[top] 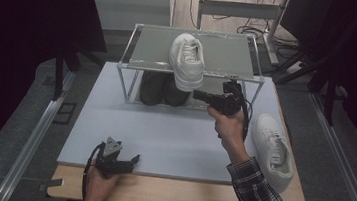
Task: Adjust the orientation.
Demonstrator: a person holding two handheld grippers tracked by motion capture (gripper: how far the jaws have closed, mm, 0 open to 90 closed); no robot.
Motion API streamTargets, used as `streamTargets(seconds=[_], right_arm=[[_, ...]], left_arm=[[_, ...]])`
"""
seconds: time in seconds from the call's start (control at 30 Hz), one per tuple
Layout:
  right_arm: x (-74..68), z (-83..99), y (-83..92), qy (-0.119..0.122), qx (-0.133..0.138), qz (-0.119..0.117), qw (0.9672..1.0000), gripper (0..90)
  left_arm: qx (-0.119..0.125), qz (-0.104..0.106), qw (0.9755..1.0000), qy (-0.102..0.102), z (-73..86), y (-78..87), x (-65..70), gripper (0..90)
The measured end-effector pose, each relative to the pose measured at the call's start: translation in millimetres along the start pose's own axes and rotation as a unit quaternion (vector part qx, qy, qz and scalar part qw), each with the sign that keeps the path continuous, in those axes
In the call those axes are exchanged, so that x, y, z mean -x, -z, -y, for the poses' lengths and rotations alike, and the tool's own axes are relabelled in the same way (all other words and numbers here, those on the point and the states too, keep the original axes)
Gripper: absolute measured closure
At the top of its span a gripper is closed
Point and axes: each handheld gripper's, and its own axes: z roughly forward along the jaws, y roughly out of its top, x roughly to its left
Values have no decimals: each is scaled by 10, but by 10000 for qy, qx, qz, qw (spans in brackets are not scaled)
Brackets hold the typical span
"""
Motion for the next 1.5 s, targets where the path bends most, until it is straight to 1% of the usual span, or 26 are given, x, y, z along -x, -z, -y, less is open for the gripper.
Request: streamTargets(seconds=[0.07, 0.13, 0.27, 0.37, 0.63, 0.67, 1.03, 1.13, 1.37, 1.5], right_arm=[[6, 0, -29, -27, 3, -3, 10000, 900], [16, -4, -35, -80, 51, -64, 9999, 900], [20, -10, -72, -104, 29, -64, 9999, 900], [22, -30, -130, -151, 12, -80, 9999, 900], [36, -104, -335, -185, 25, 6, 9998, 900], [37, -114, -356, -225, 34, -8, 9997, 900], [82, -234, -601, -277, 33, 184, 9994, 900], [90, -268, -644, -258, -5, 262, 9993, 900], [110, -312, -725, -262, 30, 334, 9991, 900], [100, -335, -764, -259, 1, 405, 9988, 900]], left_arm=[[-1, 0, 10000, -1, 0, 0, -1, 114], [-1, -2, 10000, -1, 0, 0, 0, 115], [-6, 0, 10000, -2, -1, 1, 0, 115], [-7, -1, 10000, -3, -1, 1, 0, 114], [-6, 0, 10000, -3, -1, 1, -1, 114], [-7, -1, 10000, -4, -1, 1, -1, 115], [1, -1, 10000, 0, 0, 0, -1, 115], [-7, 1, 10000, -3, -1, 1, -1, 115], [-9, -4, 10000, -10, -1, 1, -2, 115], [-10, -4, 10000, -11, -1, 1, -2, 115]])
